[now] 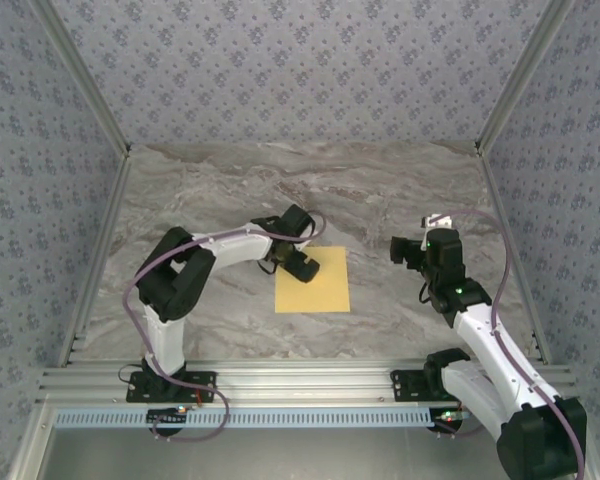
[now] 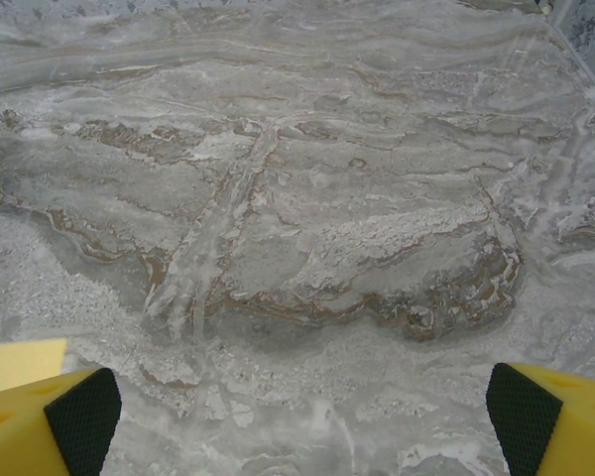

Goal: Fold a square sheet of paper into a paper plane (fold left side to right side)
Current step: Move the square sheet of paper to the center of the table, then pick up the square sheet of paper from the center of the table.

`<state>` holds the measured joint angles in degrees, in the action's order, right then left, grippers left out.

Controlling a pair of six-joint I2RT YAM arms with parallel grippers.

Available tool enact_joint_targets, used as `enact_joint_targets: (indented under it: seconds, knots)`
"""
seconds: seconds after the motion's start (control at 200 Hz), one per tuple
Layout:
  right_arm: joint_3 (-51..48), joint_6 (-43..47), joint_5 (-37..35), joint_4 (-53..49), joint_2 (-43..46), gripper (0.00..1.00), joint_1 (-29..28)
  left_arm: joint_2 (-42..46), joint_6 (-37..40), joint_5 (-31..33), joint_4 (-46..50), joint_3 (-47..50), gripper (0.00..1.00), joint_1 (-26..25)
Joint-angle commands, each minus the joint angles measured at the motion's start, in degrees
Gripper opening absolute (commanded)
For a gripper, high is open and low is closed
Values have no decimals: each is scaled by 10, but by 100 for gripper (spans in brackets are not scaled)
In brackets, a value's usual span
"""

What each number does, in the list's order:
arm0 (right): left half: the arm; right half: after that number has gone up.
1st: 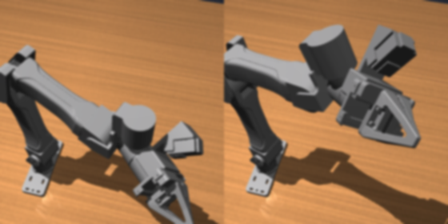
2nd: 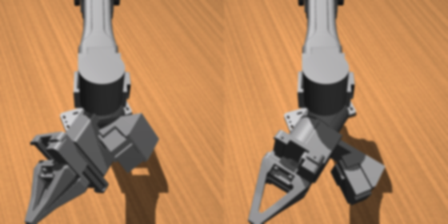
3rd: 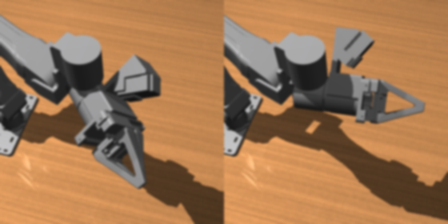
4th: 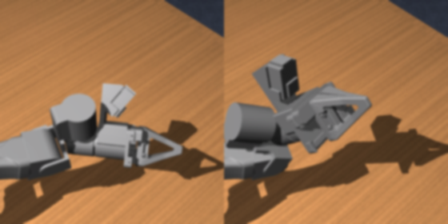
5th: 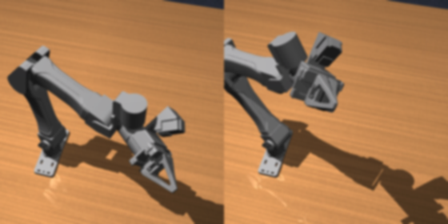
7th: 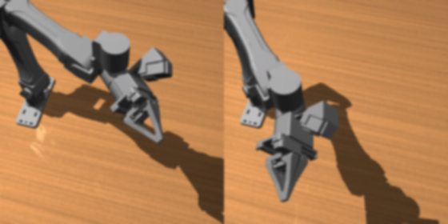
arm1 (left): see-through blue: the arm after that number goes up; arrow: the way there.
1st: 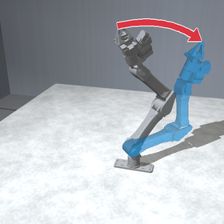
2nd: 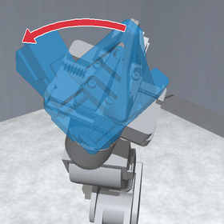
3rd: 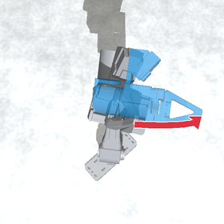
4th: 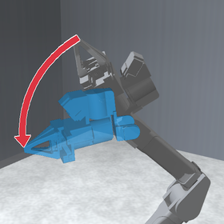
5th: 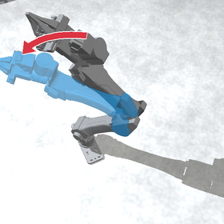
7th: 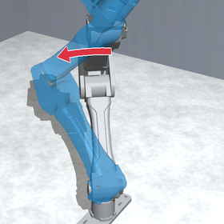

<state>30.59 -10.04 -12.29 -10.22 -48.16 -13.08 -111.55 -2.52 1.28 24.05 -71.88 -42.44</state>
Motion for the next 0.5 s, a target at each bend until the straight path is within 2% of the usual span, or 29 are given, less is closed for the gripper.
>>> enact_joint_targets:
  seconds: [0.0, 0.28, 0.385, 0.495]
  knots:
    - [13, 2, -11, -12, -1, 100, -7, -10, 35, 23, 62, 0, 98, 29]
    - [38, -20, 67, -20, -43, 100, -31, 78, 35, -17, 56, -8, 98, 32]
    - [74, -40, 86, -31, -105, 100, -60, 131, 2, -46, 45, 13, 98, 42]
    - [125, -61, 90, -36, -196, 100, -104, 191, -85, -99, 16, 71, 98, 54]
